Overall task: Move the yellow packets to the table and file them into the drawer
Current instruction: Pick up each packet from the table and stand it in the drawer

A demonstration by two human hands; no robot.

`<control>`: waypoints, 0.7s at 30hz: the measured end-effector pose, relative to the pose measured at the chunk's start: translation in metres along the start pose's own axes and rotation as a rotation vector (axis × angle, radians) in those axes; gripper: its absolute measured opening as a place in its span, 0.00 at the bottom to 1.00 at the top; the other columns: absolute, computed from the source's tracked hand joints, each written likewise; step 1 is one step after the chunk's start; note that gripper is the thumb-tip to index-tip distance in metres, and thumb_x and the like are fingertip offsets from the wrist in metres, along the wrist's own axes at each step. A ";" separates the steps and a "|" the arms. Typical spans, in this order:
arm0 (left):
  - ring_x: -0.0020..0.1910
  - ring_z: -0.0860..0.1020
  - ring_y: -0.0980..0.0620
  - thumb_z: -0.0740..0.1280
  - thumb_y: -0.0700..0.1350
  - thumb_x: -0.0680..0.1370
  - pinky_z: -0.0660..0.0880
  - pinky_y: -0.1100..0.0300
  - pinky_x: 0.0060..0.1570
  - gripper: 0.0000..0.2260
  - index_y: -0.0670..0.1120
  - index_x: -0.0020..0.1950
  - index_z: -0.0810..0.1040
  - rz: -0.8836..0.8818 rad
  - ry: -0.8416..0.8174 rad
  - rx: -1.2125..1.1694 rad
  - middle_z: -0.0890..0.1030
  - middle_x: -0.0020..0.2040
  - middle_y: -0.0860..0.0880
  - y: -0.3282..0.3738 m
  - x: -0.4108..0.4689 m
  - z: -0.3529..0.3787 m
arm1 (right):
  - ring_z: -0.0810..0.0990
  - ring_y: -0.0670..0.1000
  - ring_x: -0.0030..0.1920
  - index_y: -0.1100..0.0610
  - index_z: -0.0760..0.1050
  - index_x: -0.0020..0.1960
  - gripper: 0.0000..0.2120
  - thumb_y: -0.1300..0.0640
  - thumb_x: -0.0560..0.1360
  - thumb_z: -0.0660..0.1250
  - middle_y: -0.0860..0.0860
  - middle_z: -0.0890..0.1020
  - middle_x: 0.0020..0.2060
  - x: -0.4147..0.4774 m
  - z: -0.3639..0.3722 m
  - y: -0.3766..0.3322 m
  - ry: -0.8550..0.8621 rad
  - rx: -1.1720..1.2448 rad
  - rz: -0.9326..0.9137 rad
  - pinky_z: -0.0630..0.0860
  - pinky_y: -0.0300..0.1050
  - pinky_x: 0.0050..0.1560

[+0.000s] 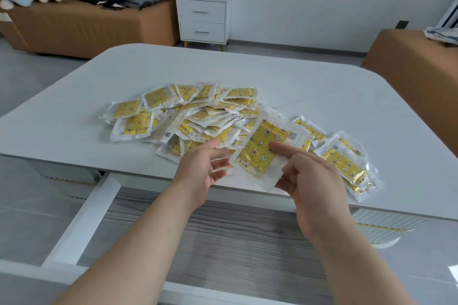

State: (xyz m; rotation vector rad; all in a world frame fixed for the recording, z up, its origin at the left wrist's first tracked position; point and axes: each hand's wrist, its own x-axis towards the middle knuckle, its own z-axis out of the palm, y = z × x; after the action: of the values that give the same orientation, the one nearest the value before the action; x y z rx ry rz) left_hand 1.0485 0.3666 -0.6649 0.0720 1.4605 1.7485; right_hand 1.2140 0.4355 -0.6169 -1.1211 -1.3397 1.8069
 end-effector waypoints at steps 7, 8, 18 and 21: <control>0.39 0.82 0.51 0.72 0.37 0.75 0.74 0.60 0.41 0.10 0.42 0.56 0.82 -0.030 0.135 -0.127 0.83 0.49 0.47 -0.001 -0.007 0.001 | 0.79 0.43 0.33 0.53 0.85 0.42 0.04 0.61 0.71 0.77 0.45 0.84 0.33 -0.004 -0.008 0.003 0.042 -0.127 -0.071 0.74 0.35 0.34; 0.37 0.81 0.52 0.74 0.37 0.74 0.73 0.61 0.39 0.08 0.42 0.52 0.83 -0.034 0.174 -0.151 0.83 0.46 0.48 -0.001 -0.008 0.000 | 0.80 0.45 0.33 0.53 0.83 0.41 0.07 0.63 0.70 0.78 0.45 0.84 0.32 -0.004 -0.009 0.004 0.056 -0.132 -0.066 0.76 0.36 0.35; 0.44 0.84 0.47 0.79 0.36 0.70 0.82 0.53 0.51 0.09 0.40 0.46 0.82 0.057 0.390 -0.083 0.85 0.48 0.43 -0.001 -0.023 -0.026 | 0.88 0.56 0.46 0.38 0.70 0.69 0.40 0.69 0.67 0.77 0.54 0.85 0.53 -0.007 -0.014 0.008 0.070 -0.079 0.100 0.83 0.59 0.54; 0.47 0.82 0.45 0.77 0.33 0.68 0.82 0.50 0.50 0.11 0.42 0.46 0.79 0.097 0.391 0.021 0.83 0.50 0.42 0.004 -0.031 -0.027 | 0.88 0.58 0.45 0.45 0.75 0.67 0.34 0.70 0.68 0.76 0.54 0.86 0.50 -0.009 -0.022 0.007 -0.015 -0.189 0.122 0.84 0.56 0.51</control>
State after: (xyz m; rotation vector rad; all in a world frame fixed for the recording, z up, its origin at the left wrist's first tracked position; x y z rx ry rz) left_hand 1.0520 0.3260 -0.6564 -0.2026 1.7781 1.9004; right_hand 1.2374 0.4351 -0.6244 -1.3159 -1.5051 1.8064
